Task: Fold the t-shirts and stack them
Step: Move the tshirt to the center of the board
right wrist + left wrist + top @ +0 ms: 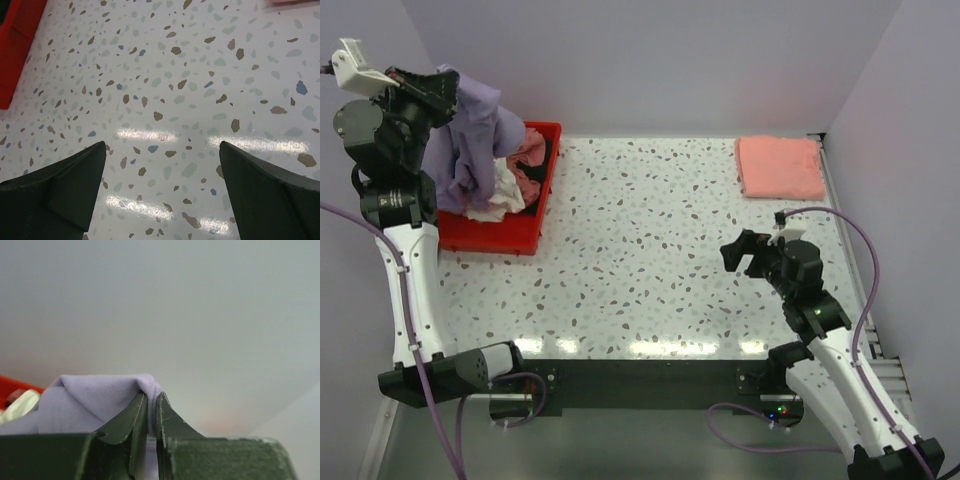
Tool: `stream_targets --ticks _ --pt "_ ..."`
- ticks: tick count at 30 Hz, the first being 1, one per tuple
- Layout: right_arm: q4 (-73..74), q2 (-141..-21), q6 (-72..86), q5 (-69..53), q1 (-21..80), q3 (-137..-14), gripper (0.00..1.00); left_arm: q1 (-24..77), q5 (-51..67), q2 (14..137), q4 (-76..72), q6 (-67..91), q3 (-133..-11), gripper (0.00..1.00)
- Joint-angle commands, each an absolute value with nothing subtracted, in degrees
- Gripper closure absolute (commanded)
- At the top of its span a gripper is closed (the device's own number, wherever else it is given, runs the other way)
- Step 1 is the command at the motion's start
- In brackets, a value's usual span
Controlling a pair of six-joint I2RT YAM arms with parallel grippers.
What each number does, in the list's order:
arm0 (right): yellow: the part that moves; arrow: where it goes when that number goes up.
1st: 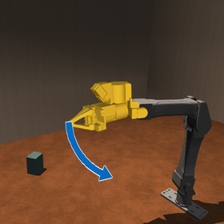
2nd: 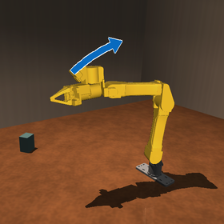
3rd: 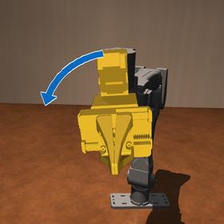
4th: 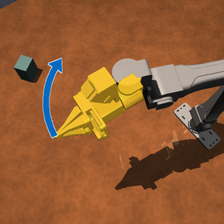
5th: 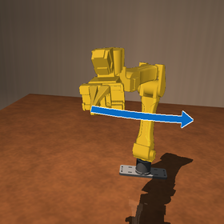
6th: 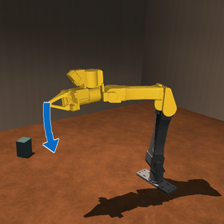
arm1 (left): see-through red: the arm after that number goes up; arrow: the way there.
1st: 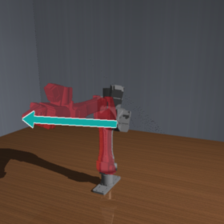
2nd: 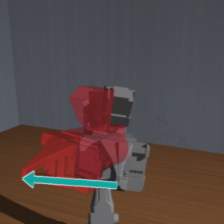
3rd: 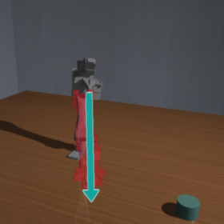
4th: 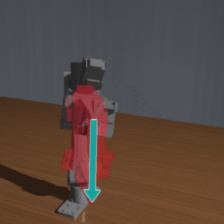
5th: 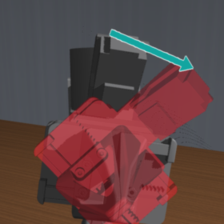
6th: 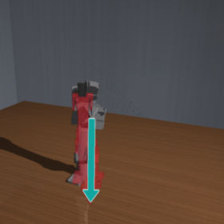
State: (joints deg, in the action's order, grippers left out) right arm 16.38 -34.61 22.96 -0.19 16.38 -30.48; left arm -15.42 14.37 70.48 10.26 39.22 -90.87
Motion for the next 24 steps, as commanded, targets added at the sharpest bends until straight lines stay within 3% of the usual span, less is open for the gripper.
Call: stream_targets --ticks 1,6,15,24 --pt "13.01 -33.49 23.11 -1.05 16.26 -29.80 0.01 -13.63 25.12 67.50 -2.45 42.53 -98.25 1.00" --pt "12.74 -33.40 23.29 -1.32 16.35 -29.44 0.01 -11.26 34.62 66.62 -14.54 49.46 -99.85 1.00" --pt "13.71 -32.26 23.29 -0.71 16.35 -29.62 0.01 -2.38 41.04 67.59 -25.13 56.52 -99.68 1.00" --pt "15.12 -30.41 23.20 0.61 16.35 -29.97 0.01 18.53 30.59 75.91 -9.69 40.19 -97.39 1.00"
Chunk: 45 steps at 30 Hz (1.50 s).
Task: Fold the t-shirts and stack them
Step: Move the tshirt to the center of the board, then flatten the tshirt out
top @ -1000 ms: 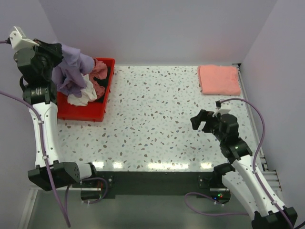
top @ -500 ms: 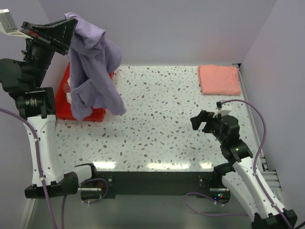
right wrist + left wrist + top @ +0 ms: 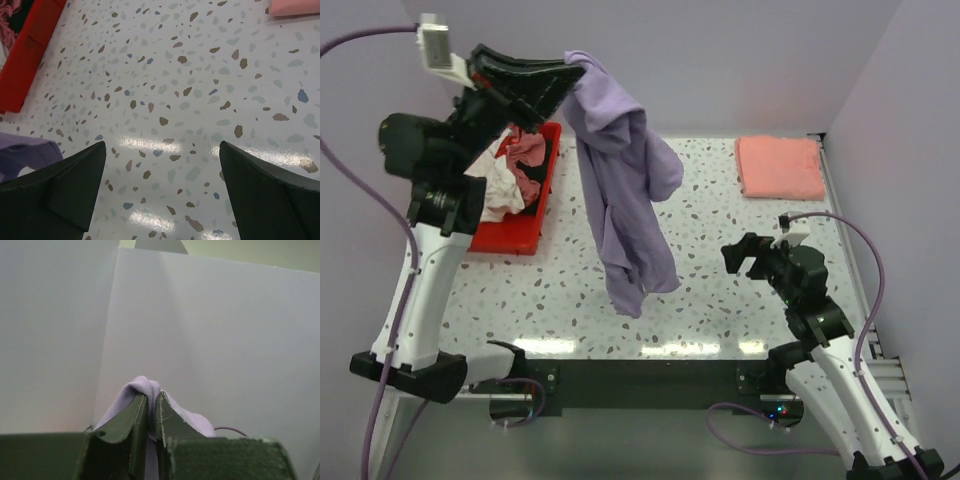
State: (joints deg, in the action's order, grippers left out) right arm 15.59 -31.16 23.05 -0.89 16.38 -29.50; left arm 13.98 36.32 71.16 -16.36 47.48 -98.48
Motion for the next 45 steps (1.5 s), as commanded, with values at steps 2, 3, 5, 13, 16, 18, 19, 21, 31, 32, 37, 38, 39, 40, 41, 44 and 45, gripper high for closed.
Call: stream_targets --ticks 2,3,5,13,16,18,19,21,31,32,37,38,39,40,41,44,45 --pt "15.29 -29.80 23.20 1.14 16.35 -29.71 0.01 22.04 29.71 79.08 -9.14 38.94 -95.81 1.00" --pt "15.29 -29.62 23.20 1.23 16.35 -29.62 0.01 23.02 29.79 79.88 -9.58 38.50 -93.19 1.00" --pt "15.64 -29.53 23.38 1.84 16.26 -29.62 0.01 24.95 29.71 81.73 -10.45 38.15 -87.84 1.00" --pt "15.73 -32.25 23.64 1.85 16.35 -29.97 0.01 27.07 27.69 88.76 -13.01 37.00 -70.94 0.93" --pt "14.68 -33.83 23.82 1.24 16.35 -29.62 0.01 27.07 24.44 94.64 -8.45 35.25 -70.22 0.91" --pt "14.33 -35.06 23.99 0.79 16.35 -29.62 0.01 27.07 22.94 99.48 -4.33 33.58 -72.50 0.85" --pt "14.24 -35.68 23.99 0.53 16.26 -29.79 0.01 27.07 22.77 100.97 -2.91 32.97 -73.55 0.80" --pt "14.33 -36.47 23.99 0.44 16.35 -29.97 0.01 27.07 23.55 103.97 -1.15 32.43 -75.85 0.63" --pt "13.27 -39.02 23.56 0.09 16.35 -29.97 0.01 27.16 18.82 95.47 2.28 30.05 -65.33 0.00" --pt "13.53 -39.28 23.55 0.09 16.35 -30.06 0.01 27.16 15.85 92.40 2.29 30.41 -60.69 0.00" --pt "11.70 -41.22 23.82 0.09 16.26 -29.97 0.01 27.16 13.80 86.84 0.88 32.52 -51.42 0.00" --pt "11.60 -41.66 23.82 -1.22 16.35 -29.88 0.01 27.16 14.84 86.92 -1.12 32.43 -50.98 0.02" --pt "11.60 -42.18 23.73 -1.58 16.35 -30.06 0.01 27.16 14.94 87.10 -1.40 32.43 -51.06 0.05" --pt "11.86 -42.54 23.64 -1.58 16.35 -30.23 0.01 27.16 15.20 87.53 -1.32 32.43 -51.33 0.07" --pt "12.13 -42.71 23.64 -1.67 16.35 -30.23 0.01 27.16 16.08 88.58 -1.32 32.26 -51.94 0.10" --pt "12.57 -42.54 23.47 -1.41 16.35 -30.32 0.01 27.16 16.44 91.57 -1.06 31.56 -54.13 0.21" --pt "12.66 -42.19 23.47 -1.23 16.35 -30.32 0.01 27.16 15.91 92.45 -0.10 31.38 -54.75 0.28"
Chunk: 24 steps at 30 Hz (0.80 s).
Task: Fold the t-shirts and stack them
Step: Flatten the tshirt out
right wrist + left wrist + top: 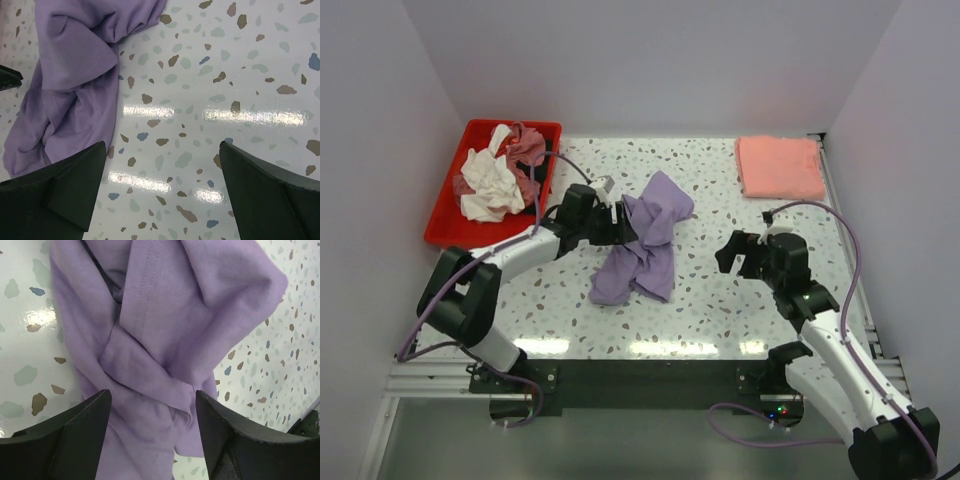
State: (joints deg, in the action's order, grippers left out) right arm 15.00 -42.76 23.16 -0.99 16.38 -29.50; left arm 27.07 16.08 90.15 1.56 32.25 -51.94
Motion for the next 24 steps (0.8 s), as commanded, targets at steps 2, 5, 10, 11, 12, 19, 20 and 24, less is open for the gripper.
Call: stream_targets --ticks 2,5,10,11,12,19,20,24 --pt "12.66 -41.49 23.47 -1.40 16.35 -30.06 0.01 27.16 15.12 94.47 1.93 30.85 -55.46 0.32" --pt "13.01 -40.78 23.29 -1.23 16.26 -30.15 0.01 27.16 16.51 96.14 0.88 30.94 -55.54 0.34" --pt "12.92 -41.13 23.47 -1.49 16.35 -30.15 0.01 27.16 17.40 98.26 -1.84 31.11 -55.99 0.37" --pt "13.01 -41.31 23.38 -1.58 16.26 -30.15 0.01 27.16 18.10 98.78 -2.54 31.29 -56.07 0.37" --pt "13.09 -41.31 23.38 -1.50 16.35 -30.23 0.01 27.16 18.37 99.05 -2.81 31.38 -56.25 0.39" --pt "13.36 -40.52 23.29 -1.14 16.35 -30.06 0.01 27.16 19.42 101.77 -3.60 31.82 -58.18 0.44" --pt "13.45 -40.34 23.20 -1.14 16.26 -30.15 0.01 27.16 19.60 102.47 -3.60 31.82 -58.36 0.45" --pt "13.54 -40.17 23.29 -1.14 16.35 -30.15 0.01 27.16 19.95 103.71 -3.43 31.82 -59.24 0.63"
